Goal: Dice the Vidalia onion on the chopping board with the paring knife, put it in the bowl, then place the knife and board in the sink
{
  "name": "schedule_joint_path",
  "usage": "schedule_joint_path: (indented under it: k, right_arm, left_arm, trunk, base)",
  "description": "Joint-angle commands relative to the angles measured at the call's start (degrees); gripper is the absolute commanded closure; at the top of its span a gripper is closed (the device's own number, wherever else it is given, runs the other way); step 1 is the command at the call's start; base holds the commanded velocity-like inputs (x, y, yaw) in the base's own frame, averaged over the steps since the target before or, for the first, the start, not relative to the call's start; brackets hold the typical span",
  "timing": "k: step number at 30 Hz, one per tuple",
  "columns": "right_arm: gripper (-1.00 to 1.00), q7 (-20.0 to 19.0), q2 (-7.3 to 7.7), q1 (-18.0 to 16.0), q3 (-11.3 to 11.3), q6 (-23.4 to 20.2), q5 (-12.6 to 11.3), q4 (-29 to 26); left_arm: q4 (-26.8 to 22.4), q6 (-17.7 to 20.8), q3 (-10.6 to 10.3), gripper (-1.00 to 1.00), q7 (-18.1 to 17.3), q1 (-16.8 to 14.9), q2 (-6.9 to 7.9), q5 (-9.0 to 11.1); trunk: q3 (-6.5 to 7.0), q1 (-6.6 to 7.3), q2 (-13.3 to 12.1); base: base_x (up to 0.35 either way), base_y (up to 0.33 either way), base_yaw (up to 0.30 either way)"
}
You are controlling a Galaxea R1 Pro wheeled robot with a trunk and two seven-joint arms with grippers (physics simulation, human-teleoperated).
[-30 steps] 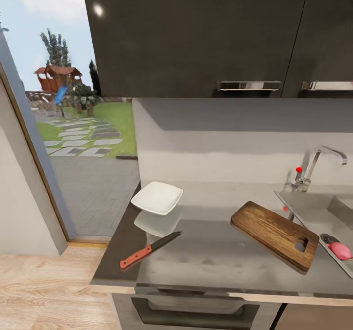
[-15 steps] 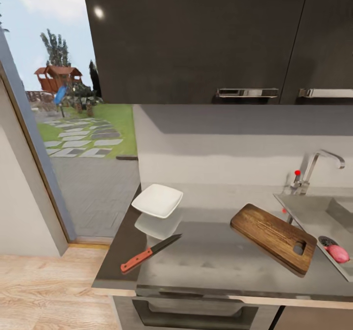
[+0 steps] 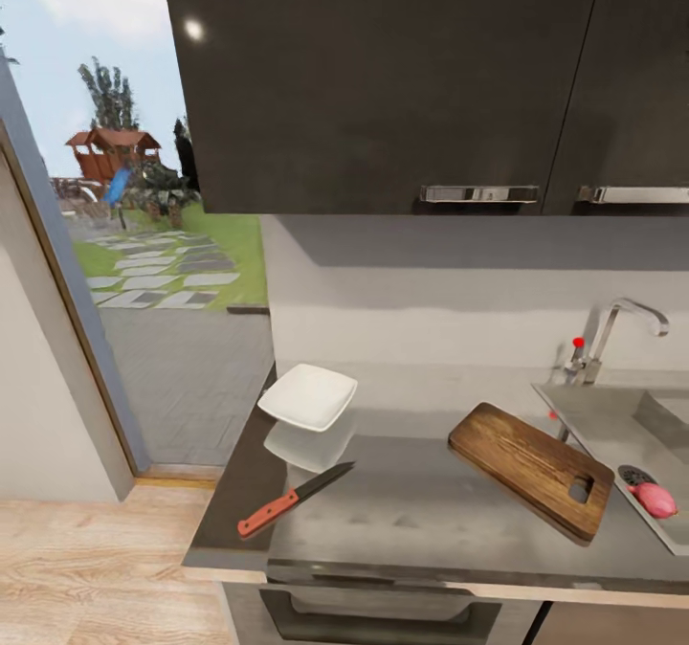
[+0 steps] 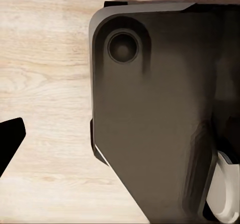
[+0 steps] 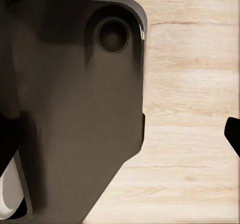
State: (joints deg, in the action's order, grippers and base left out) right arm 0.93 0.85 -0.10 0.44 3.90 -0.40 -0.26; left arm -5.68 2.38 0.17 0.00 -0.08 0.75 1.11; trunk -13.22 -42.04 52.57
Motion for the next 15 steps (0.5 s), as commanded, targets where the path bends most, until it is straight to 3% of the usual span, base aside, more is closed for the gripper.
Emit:
schedule_joint_path:
  k: [1,15]
  right_arm:
    - [-1.00,0.3,0.00,0.0,0.0,0.1,0.0,0.0]
    - [-1.00,1.7,0.03,0.0,-0.2,0.1,0.0,0.1]
  left_arm:
    - [-0.1,0.4,0.0,-1.00,0.0,0.0,0.01,0.1]
    - [-0.1,0.8,-0.1,-1.00,0.0,0.0,-0.03,0.1]
  trunk:
    - [0.12,0.22,-0.4]
    - [2.63,3.30,-6.0]
  base:
    - [0.000,0.000,0.000]
    - [0.000,0.000,0.000]
